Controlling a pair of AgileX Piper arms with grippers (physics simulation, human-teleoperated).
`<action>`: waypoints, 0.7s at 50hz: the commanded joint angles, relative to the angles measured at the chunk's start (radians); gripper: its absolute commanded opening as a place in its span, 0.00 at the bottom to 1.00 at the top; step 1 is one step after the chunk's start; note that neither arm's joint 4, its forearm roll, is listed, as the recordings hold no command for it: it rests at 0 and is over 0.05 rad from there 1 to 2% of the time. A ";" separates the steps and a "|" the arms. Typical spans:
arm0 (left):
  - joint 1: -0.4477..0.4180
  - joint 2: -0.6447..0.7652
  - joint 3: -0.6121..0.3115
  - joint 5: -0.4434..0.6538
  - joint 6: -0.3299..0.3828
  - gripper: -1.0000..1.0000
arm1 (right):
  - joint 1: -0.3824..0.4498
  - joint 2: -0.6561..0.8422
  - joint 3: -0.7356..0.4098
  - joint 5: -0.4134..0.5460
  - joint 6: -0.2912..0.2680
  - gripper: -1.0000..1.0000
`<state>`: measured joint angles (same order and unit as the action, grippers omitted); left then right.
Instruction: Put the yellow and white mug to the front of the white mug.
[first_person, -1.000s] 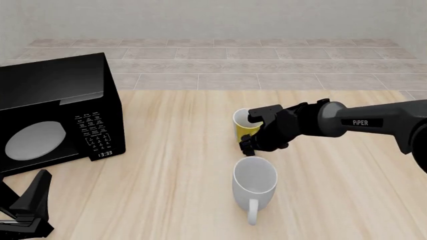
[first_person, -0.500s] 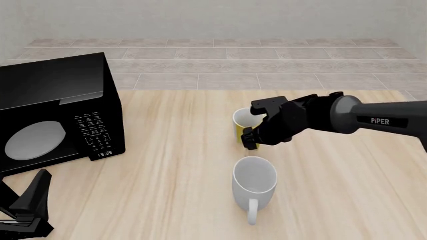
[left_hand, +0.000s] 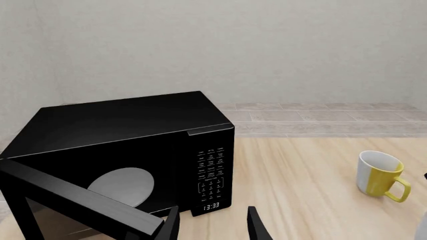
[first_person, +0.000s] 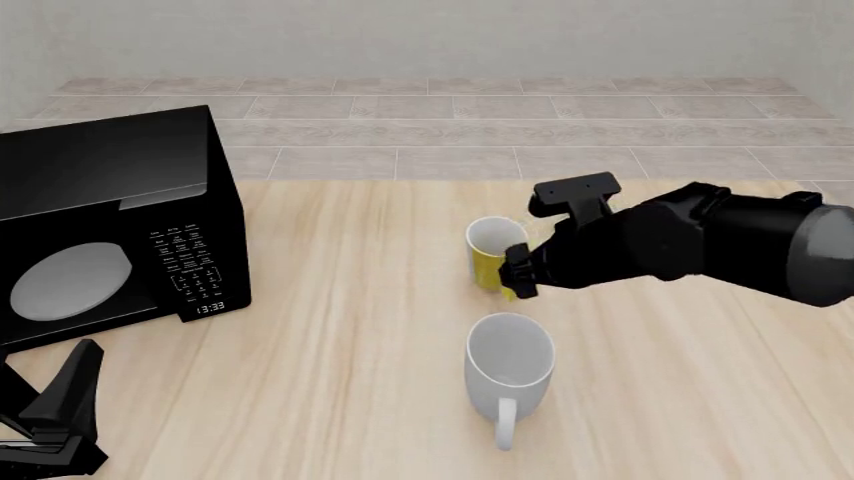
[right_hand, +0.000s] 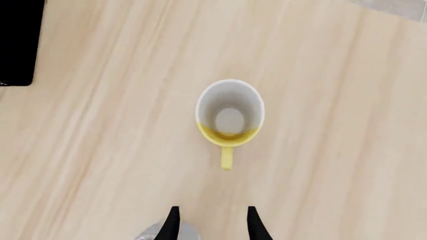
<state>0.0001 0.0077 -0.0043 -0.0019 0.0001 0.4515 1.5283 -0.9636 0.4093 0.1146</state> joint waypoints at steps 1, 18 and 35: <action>0.000 0.000 0.000 0.000 0.000 1.00 | -0.004 -0.149 0.066 -0.001 0.002 1.00; 0.000 0.000 0.000 0.000 0.000 1.00 | 0.015 -0.441 0.183 -0.016 0.005 1.00; 0.000 0.000 0.000 0.000 0.000 1.00 | -0.100 -0.582 0.222 -0.061 -0.083 1.00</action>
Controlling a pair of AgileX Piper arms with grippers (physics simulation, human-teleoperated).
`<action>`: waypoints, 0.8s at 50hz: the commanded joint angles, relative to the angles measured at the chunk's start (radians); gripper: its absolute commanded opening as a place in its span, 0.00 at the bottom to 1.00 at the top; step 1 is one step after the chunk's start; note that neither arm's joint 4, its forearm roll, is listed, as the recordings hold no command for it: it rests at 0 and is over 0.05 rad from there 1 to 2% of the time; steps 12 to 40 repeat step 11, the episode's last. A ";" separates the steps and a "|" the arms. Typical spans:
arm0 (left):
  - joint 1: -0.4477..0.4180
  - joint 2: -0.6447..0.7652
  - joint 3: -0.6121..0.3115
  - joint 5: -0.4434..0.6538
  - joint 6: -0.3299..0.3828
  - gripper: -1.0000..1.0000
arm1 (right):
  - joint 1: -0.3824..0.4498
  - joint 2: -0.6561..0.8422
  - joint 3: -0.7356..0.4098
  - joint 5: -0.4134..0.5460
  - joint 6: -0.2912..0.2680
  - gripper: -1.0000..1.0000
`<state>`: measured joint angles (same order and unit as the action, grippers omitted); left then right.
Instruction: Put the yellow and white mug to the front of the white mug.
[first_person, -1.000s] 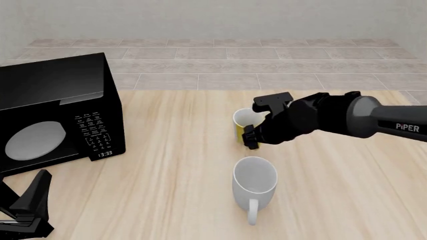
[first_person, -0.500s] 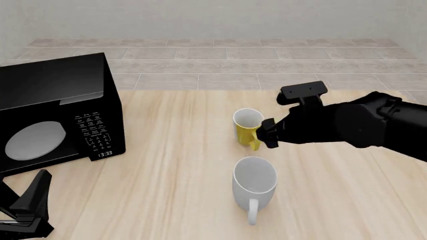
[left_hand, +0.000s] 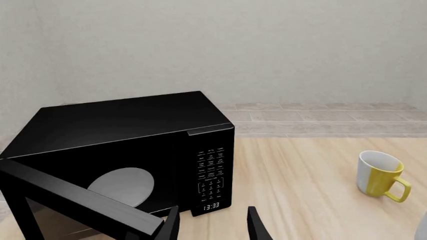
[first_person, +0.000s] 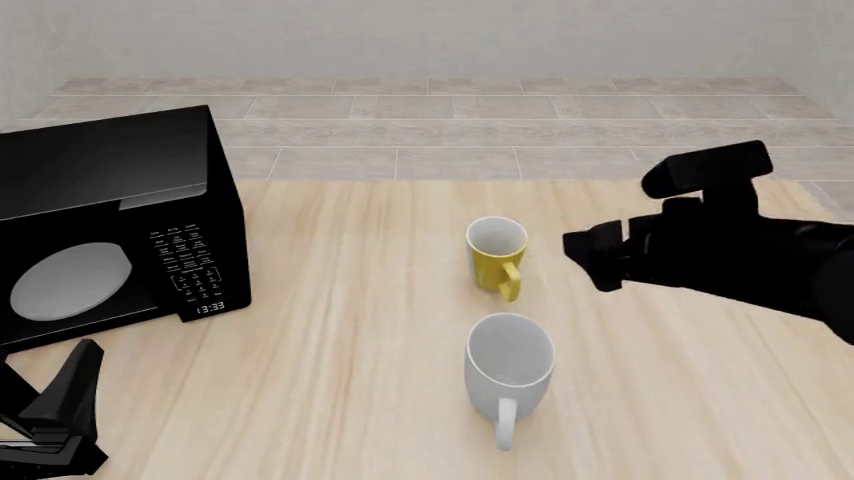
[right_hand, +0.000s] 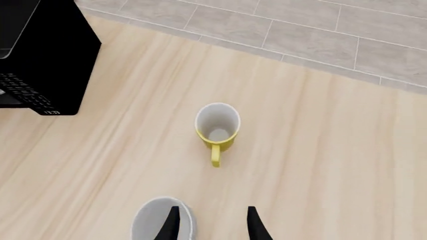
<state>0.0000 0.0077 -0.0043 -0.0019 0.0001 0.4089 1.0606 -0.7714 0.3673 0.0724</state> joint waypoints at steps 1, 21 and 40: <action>0.000 0.000 0.000 0.000 0.000 1.00 | -0.066 -0.128 0.032 -0.023 -0.043 1.00; 0.000 0.000 0.000 0.000 0.000 1.00 | -0.124 -0.221 0.077 -0.054 -0.073 1.00; 0.000 0.000 0.000 0.000 0.000 1.00 | -0.124 -0.221 0.077 -0.054 -0.073 1.00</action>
